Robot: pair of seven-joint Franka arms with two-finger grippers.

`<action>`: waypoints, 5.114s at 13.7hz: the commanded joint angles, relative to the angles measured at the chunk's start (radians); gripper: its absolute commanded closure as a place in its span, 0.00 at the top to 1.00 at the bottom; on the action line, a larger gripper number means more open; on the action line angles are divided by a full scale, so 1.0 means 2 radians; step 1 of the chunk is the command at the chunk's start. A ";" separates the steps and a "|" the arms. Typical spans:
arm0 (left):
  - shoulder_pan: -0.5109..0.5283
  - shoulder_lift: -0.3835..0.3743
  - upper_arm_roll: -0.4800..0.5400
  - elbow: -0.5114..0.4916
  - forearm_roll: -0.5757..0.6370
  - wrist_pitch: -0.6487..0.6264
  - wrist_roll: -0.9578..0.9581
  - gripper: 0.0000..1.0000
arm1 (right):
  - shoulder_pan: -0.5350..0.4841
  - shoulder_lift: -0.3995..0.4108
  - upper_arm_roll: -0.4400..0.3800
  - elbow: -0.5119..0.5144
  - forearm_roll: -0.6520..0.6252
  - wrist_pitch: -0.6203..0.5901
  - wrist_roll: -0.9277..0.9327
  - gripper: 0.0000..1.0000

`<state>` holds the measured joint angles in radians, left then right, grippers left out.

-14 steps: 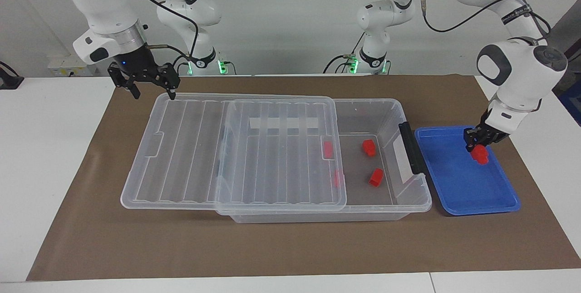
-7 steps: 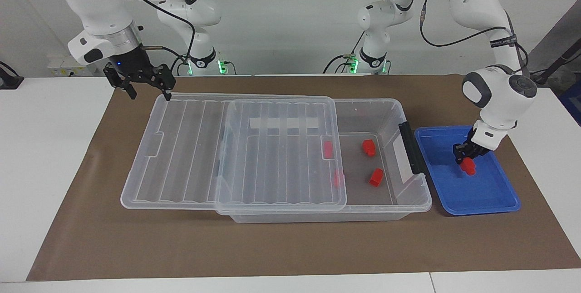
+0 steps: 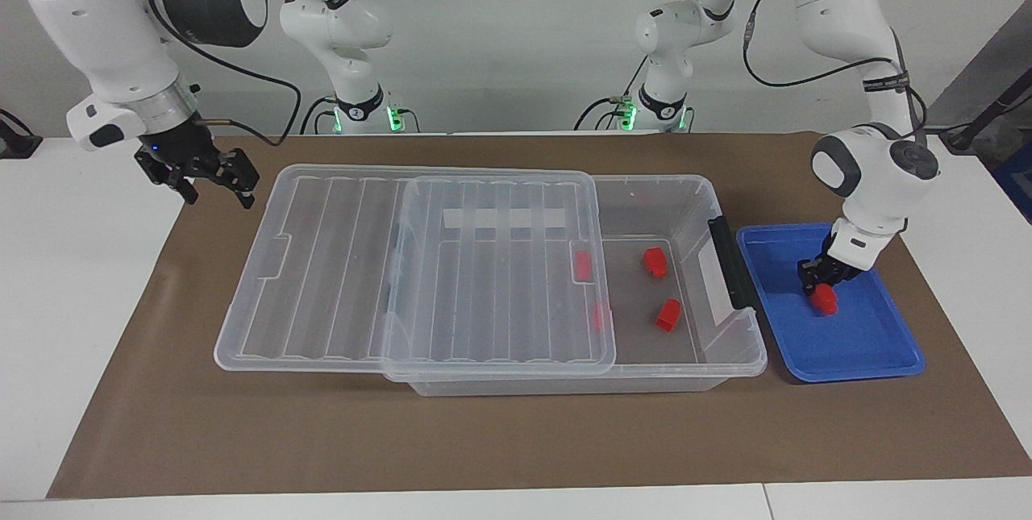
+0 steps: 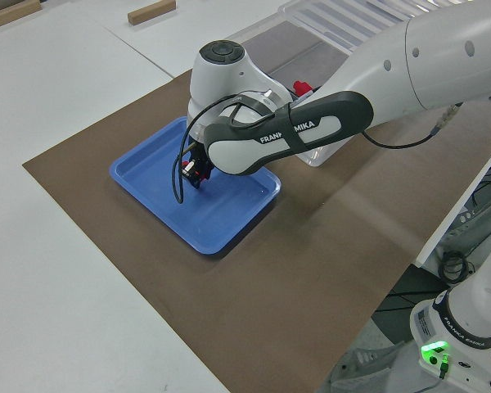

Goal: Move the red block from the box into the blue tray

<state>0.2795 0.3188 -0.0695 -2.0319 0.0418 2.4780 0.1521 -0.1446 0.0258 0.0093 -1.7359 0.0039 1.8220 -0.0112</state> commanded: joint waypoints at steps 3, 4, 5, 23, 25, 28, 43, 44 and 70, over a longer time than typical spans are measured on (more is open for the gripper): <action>0.004 -0.003 -0.003 -0.016 -0.007 0.021 0.011 0.45 | -0.027 0.018 0.004 -0.041 -0.013 0.075 -0.033 0.87; 0.004 -0.003 -0.003 -0.016 -0.007 0.022 0.011 0.80 | -0.030 0.022 0.004 -0.044 -0.013 0.087 -0.037 0.83; 0.004 -0.003 -0.003 -0.016 -0.008 0.024 0.012 1.00 | -0.033 0.031 0.005 -0.044 -0.013 0.091 -0.038 0.73; -0.059 -0.073 -0.012 0.298 -0.008 -0.465 0.008 1.00 | 0.052 0.038 0.008 -0.072 -0.010 0.133 -0.007 0.00; -0.082 -0.114 -0.012 0.293 -0.008 -0.483 0.005 1.00 | 0.069 0.038 0.015 -0.072 -0.004 0.129 -0.007 0.00; -0.108 -0.141 -0.011 0.255 -0.006 -0.491 0.007 1.00 | 0.116 0.035 0.017 -0.073 -0.004 0.124 0.034 0.00; -0.213 -0.193 0.055 0.218 -0.007 -0.490 0.013 1.00 | 0.182 0.032 0.015 -0.056 -0.003 0.113 0.088 0.00; -0.212 -0.193 0.055 0.216 -0.007 -0.490 0.013 1.00 | 0.179 0.028 0.012 -0.056 -0.003 0.107 0.091 0.00; -0.147 -0.190 0.002 0.211 -0.009 -0.477 0.012 1.00 | 0.060 -0.022 0.013 0.079 -0.010 -0.132 0.064 0.99</action>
<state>-0.0136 -0.0412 -0.0721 -1.5776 0.0375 1.4940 0.1683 -0.0080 -0.0453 0.0268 -1.6102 -0.0148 1.5859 0.1456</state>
